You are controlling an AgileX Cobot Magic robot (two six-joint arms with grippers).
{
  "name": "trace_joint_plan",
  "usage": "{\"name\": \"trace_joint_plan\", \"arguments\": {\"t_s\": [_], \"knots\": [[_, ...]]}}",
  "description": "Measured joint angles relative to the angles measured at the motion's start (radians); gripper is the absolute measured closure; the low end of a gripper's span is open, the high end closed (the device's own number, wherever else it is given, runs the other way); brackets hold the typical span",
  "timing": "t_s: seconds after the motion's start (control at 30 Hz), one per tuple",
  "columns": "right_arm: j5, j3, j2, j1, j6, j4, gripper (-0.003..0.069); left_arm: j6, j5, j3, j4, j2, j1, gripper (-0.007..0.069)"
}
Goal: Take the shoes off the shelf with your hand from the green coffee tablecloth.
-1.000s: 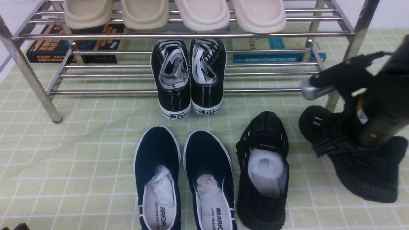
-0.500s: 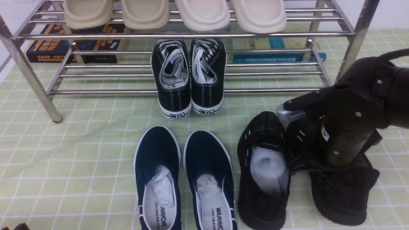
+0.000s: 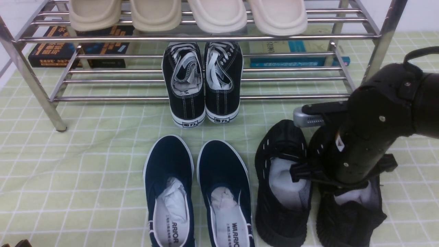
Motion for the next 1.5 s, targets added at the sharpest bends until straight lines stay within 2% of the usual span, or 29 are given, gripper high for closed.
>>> {"name": "trace_joint_plan", "arguments": {"t_s": [0.1, 0.2, 0.27, 0.3, 0.4, 0.5, 0.73, 0.97, 1.0, 1.1, 1.23, 1.4, 1.5], "knots": [[0.043, -0.031, 0.0, 0.0, -0.005, 0.0, 0.0318, 0.0, 0.0, 0.0, 0.0, 0.0, 0.0, 0.0384], [0.159, -0.104, 0.0, 0.0, -0.057, 0.0, 0.0246, 0.0, 0.0, 0.0, 0.0, 0.0, 0.0, 0.0384], [0.218, -0.144, 0.0, 0.0, -0.096, 0.0, 0.023, 0.0, 0.0, 0.0, 0.0, 0.0, 0.0, 0.0384], [0.267, -0.2, 0.0, 0.0, -0.168, 0.0, 0.022, 0.0, 0.0, 0.0, 0.0, 0.0, 0.0, 0.0384], [0.28, -0.262, -0.009, 0.0, -0.265, 0.004, 0.0218, 0.0, 0.0, 0.0, 0.0, 0.0, 0.0, 0.0384], [0.293, -0.279, -0.062, 0.0, -0.368, 0.048, 0.0238, 0.0, 0.0, 0.0, 0.0, 0.0, 0.0, 0.0384], [0.302, -0.244, -0.276, 0.0, -0.44, 0.107, 0.0346, 0.0, 0.0, 0.0, 0.0, 0.0, 0.0, 0.0384], [0.321, -0.034, -0.607, 0.0, -0.446, 0.106, 0.0483, 0.0, 0.001, 0.0, 0.0, 0.0, 0.0, 0.0384], [0.321, -0.025, -0.618, 0.0, -0.446, 0.105, 0.0483, 0.0, 0.001, 0.0, 0.0, 0.0, 0.0, 0.0384], [0.317, 0.151, -0.816, 0.0, -0.446, 0.08, 0.0533, 0.0, 0.001, 0.0, 0.0, 0.0, 0.0, 0.0384], [0.16, 0.335, -0.996, 0.0, -0.446, 0.077, 0.0567, 0.0, 0.001, 0.0, 0.0, 0.0, 0.0, 0.0384], [-0.276, 0.59, -1.119, 0.0, -0.446, 0.077, 0.061, 0.0, 0.001, 0.0, 0.0, 0.0, 0.0, 0.0384], [-0.452, 0.689, -1.133, 0.0, -0.446, 0.078, 0.0613, 0.0, 0.001, 0.0, 0.0, 0.0, 0.0, 0.0384]]}}
